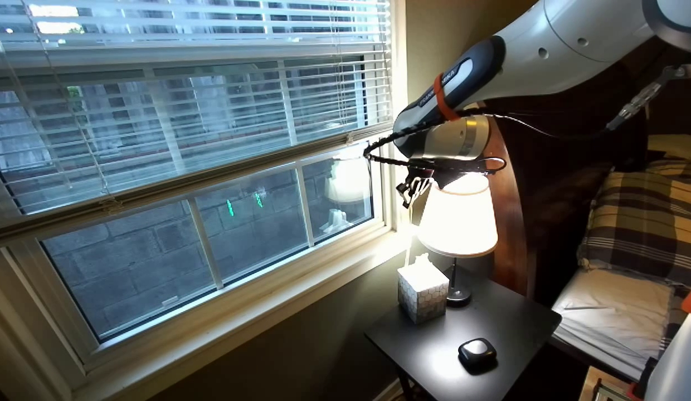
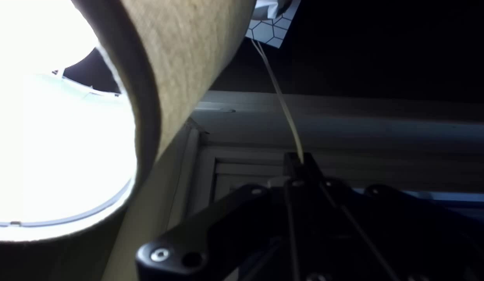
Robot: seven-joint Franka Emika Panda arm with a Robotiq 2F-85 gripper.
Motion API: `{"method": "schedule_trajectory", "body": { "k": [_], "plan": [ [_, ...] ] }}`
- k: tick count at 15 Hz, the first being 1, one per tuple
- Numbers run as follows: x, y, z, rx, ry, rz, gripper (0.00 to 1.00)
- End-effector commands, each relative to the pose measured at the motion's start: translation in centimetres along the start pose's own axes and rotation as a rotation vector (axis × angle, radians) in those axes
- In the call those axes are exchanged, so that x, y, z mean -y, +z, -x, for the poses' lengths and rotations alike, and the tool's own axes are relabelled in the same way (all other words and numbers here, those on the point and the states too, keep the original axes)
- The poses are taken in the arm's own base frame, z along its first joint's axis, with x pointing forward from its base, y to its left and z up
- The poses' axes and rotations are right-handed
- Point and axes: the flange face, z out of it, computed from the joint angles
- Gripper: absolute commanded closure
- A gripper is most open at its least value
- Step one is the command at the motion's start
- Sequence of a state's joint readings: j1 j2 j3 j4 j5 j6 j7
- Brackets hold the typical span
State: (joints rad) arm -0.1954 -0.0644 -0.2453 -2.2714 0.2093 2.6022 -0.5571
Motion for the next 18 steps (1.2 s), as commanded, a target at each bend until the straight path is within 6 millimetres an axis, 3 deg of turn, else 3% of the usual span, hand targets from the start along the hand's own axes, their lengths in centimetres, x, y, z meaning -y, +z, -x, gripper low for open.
{"method": "schedule_trajectory", "body": {
  "k": [1, 9, 18],
  "plan": [
    [0.6, -0.1, 0.7, -0.022, -0.022, 0.003, 1.00],
    [0.4, -1.1, -1.0, -0.127, -0.070, 0.064, 1.00],
    [0.3, -0.5, -2.9, -0.278, -0.174, 0.189, 1.00]
  ]
}}
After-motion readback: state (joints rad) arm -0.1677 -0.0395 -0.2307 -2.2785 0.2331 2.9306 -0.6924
